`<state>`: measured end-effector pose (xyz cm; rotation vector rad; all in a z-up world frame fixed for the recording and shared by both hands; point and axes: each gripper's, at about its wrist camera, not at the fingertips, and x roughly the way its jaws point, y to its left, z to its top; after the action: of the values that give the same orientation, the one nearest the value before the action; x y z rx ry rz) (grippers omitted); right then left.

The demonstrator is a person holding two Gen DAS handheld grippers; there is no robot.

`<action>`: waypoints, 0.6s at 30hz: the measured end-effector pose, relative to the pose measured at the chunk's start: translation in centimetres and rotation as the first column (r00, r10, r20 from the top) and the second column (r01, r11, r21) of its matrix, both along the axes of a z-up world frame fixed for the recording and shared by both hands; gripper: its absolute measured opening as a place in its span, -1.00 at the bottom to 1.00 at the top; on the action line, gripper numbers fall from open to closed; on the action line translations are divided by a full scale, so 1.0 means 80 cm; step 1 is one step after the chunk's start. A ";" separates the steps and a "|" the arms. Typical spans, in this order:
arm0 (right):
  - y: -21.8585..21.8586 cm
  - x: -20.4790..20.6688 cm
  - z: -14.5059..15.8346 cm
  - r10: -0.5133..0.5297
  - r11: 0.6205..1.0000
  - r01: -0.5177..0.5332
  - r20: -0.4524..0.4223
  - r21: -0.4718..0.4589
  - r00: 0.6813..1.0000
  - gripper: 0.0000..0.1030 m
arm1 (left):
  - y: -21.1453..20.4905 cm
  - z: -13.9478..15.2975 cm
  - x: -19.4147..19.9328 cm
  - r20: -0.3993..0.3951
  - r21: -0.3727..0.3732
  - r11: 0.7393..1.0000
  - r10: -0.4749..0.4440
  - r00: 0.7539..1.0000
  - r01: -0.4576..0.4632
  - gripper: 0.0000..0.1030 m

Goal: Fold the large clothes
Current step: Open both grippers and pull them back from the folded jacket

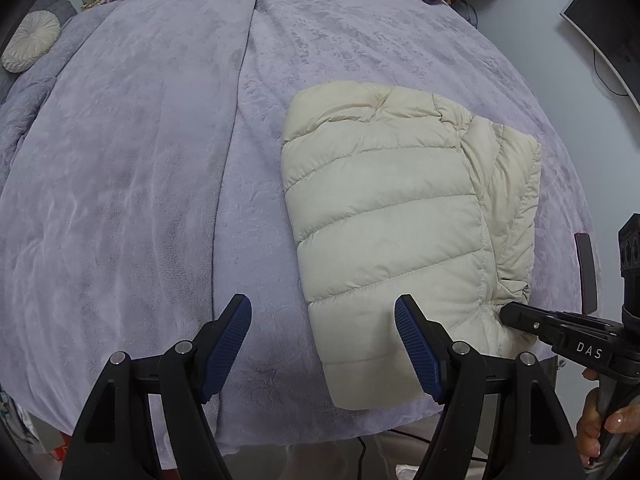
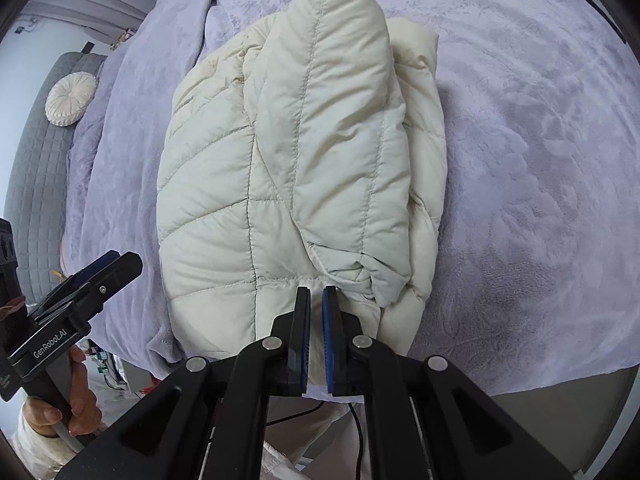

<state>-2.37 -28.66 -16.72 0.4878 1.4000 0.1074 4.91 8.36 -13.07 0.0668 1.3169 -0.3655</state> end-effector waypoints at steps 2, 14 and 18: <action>0.006 0.000 0.011 0.002 1.000 -0.002 0.015 -0.020 1.000 -0.87 | 0.002 0.005 -0.002 0.002 0.012 1.000 0.003 1.000 -0.003 0.47; 0.024 0.001 0.079 0.004 0.993 0.010 0.114 -0.121 0.993 0.73 | 0.016 0.043 -0.013 0.091 0.051 0.998 0.033 0.995 -0.038 1.00; 0.030 -0.001 0.095 0.006 0.985 0.013 0.109 -0.169 0.994 0.74 | 0.019 0.056 -0.017 0.118 0.091 0.994 0.050 0.992 -0.061 1.00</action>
<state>-2.47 -26.28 -9.12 0.3377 1.2883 0.0112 3.53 9.85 -8.62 0.1289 1.2188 -0.2479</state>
